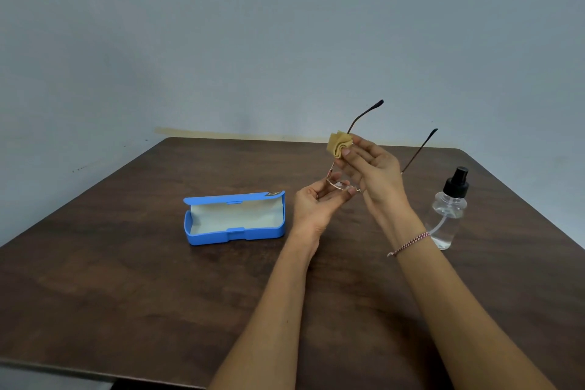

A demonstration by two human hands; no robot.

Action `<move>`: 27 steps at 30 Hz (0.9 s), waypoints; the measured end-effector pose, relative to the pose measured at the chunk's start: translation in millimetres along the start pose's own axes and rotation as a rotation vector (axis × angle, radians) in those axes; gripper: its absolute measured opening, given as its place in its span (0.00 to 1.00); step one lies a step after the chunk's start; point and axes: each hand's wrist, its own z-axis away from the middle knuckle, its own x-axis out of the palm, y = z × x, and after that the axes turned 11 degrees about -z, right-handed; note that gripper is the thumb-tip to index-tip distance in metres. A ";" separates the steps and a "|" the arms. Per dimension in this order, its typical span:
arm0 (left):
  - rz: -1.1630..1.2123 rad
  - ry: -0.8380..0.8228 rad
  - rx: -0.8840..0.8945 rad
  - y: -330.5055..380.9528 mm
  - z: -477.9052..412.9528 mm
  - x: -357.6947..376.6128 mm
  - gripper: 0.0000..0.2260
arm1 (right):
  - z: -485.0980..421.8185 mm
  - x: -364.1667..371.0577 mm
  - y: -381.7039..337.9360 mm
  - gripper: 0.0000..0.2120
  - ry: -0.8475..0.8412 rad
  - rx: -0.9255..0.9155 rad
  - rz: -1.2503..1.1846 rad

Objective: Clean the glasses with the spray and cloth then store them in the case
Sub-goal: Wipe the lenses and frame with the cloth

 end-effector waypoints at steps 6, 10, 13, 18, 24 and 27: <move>-0.005 -0.016 0.005 1.0 0.7 0.8 0.18 | -0.7 -2.2 -1.5 0.12 0.000 0.009 -0.082; -0.029 -0.038 0.030 1.7 2.6 1.6 0.17 | 2.5 -0.5 -3.8 0.08 0.001 0.001 -0.070; -0.022 -0.030 0.060 2.4 3.5 1.2 0.16 | 3.5 -1.0 -5.3 0.06 -0.011 -0.029 0.098; -0.027 -0.009 0.093 2.8 3.2 -0.3 0.13 | 0.9 -6.5 -6.6 0.09 -0.078 -0.068 0.585; -0.034 0.034 0.081 2.2 1.7 -1.1 0.11 | 3.1 -4.3 1.1 0.10 -0.119 -0.133 0.885; -0.028 0.033 0.089 3.2 2.3 0.7 0.12 | 2.8 -1.6 0.7 0.10 -0.001 -0.193 0.796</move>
